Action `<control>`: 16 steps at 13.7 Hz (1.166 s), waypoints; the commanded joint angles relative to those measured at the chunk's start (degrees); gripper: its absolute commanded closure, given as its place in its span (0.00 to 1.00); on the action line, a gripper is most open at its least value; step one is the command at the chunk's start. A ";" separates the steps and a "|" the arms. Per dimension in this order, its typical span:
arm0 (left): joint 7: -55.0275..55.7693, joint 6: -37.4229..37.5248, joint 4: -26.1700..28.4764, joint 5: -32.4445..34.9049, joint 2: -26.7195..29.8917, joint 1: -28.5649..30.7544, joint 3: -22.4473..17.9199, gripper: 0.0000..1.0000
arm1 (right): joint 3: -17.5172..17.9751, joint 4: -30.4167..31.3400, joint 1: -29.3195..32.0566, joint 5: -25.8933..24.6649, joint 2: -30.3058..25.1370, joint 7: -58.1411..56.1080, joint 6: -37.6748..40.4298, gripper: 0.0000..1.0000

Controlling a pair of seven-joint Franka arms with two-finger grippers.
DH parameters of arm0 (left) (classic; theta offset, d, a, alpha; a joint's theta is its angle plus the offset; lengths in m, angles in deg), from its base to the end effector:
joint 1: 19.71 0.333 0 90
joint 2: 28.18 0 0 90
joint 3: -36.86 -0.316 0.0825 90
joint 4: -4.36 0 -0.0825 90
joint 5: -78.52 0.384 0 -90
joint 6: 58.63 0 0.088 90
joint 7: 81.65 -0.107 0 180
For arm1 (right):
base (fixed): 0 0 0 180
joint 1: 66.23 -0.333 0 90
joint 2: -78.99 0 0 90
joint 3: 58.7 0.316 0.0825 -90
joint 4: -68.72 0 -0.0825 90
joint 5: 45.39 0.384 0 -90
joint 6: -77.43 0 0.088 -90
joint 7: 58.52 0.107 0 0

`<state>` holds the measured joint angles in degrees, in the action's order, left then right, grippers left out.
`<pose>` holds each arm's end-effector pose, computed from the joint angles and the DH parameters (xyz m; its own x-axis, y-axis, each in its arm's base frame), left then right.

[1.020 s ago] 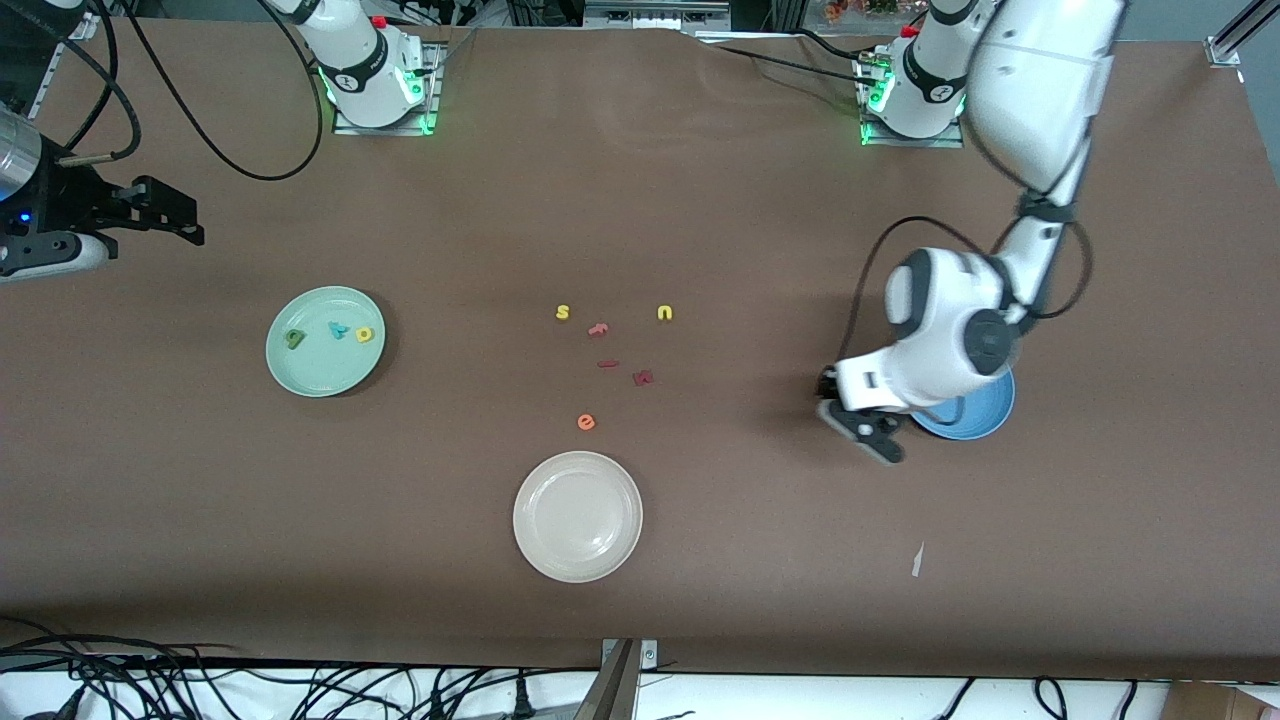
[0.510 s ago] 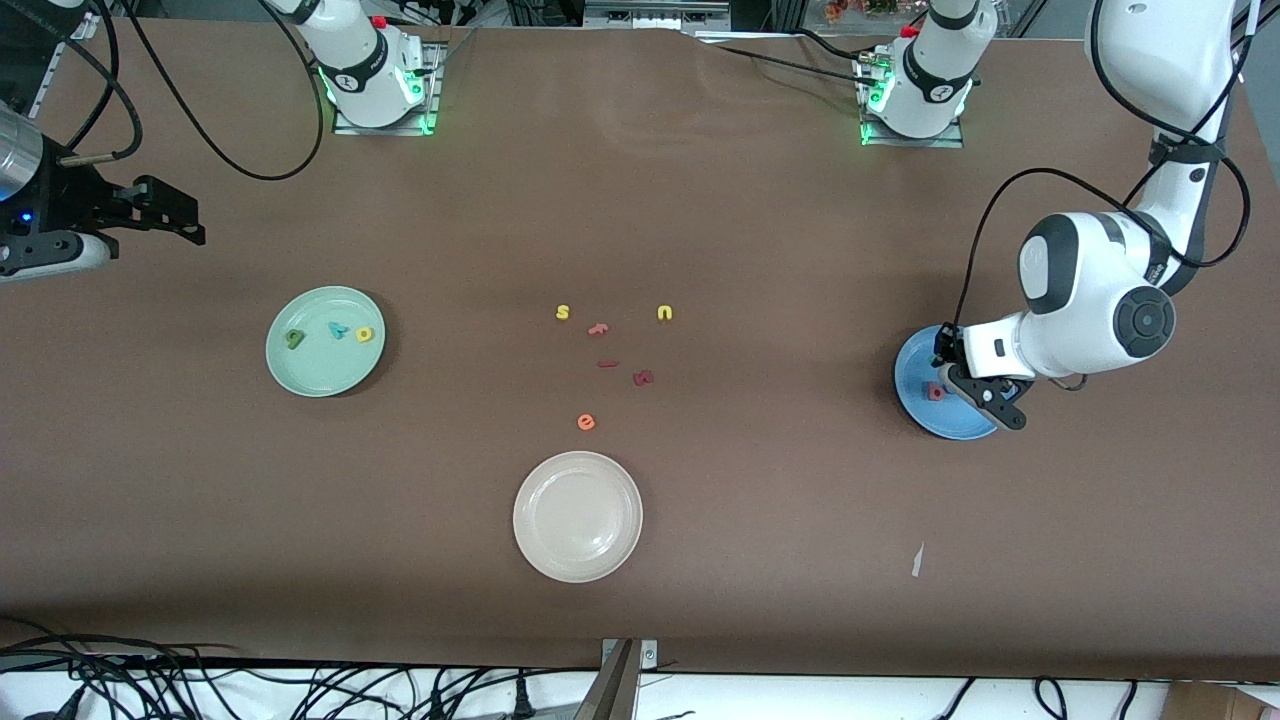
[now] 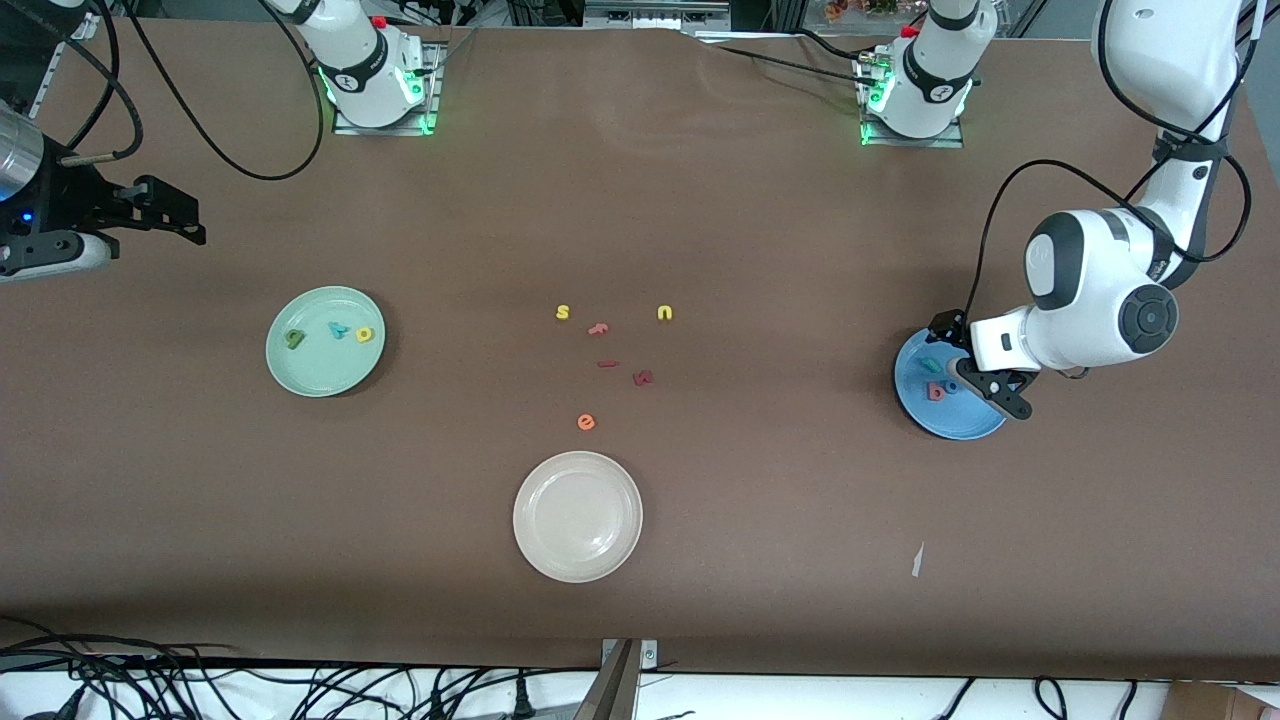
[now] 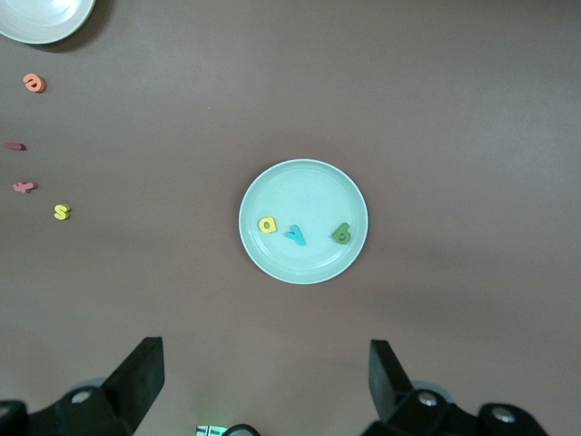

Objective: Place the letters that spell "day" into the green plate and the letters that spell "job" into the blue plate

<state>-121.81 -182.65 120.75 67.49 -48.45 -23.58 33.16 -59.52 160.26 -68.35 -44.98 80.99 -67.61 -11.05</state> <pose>0.5734 -0.0098 0.2553 0.8259 -0.5549 -0.0997 -0.5240 -0.8208 0.2273 0.5599 0.0136 0.5902 0.9798 0.1804 -0.0860 0.1793 -0.9836 -0.0205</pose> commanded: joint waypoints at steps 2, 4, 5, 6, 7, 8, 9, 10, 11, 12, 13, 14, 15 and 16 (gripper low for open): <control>0.00 -3.14 5.17 1.89 8.92 0.97 0.54 0.00 | 0.29 -0.22 0.35 0.03 -0.33 0.22 0.68 0.00; -0.79 -2.63 5.26 2.06 15.05 0.97 0.71 0.00 | 0.29 -0.22 0.35 0.03 -0.33 0.22 0.77 0.00; -0.62 -1.84 5.17 2.07 17.61 1.32 0.80 0.00 | 0.29 -0.22 0.35 0.03 -0.33 0.31 0.68 0.00; -0.10 0.26 4.65 2.07 19.81 1.58 1.24 0.00 | 0.29 -0.22 0.35 0.03 -0.33 0.31 0.68 0.00; 0.78 2.02 4.64 1.89 22.53 1.67 1.94 0.00 | 0.29 -0.31 0.35 0.03 -0.33 0.22 0.68 0.00; 2.35 3.34 4.55 1.98 25.25 1.58 2.12 0.00 | 0.29 -0.31 0.35 0.03 -0.41 0.22 0.68 0.00; 4.20 5.88 4.20 2.06 27.80 1.32 2.29 0.00 | 0.29 -0.23 0.35 0.03 -0.33 0.22 0.68 0.00; 5.61 9.56 1.59 3.46 28.78 1.23 2.38 0.00 | 0.29 -0.31 0.35 0.03 -0.33 0.22 0.68 0.00; 6.40 13.68 -2.18 7.04 28.88 1.06 2.99 0.00 | 0.29 -0.31 0.35 0.03 -0.41 0.22 0.60 0.00; 8.59 17.03 -5.35 10.21 28.80 1.06 4.91 0.00 | 0.29 -0.31 0.35 0.03 -0.42 0.22 0.33 0.00; 11.39 20.28 -8.08 11.72 28.71 0.80 5.28 0.00 | 0.29 -0.31 0.35 0.12 -0.42 0.13 0.33 0.00; 12.64 23.71 -10.54 12.17 28.62 0.53 5.37 0.00 | 0.29 -0.31 0.35 0.12 -0.42 -0.04 0.42 0.00; 13.00 25.74 -12.48 12.09 28.44 0.53 5.29 0.00 | 0.29 -0.31 0.35 0.12 -0.42 -0.04 0.07 0.00; 14.74 26.81 -14.41 12.00 28.36 0.53 5.11 0.00 | 0.29 -0.40 0.35 0.21 -0.42 -0.13 -0.11 0.00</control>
<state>-109.79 -159.33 111.21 77.74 -18.41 -23.01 38.47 -59.53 160.24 -68.34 -44.98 80.97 -67.61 -11.12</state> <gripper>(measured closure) 0.000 0.000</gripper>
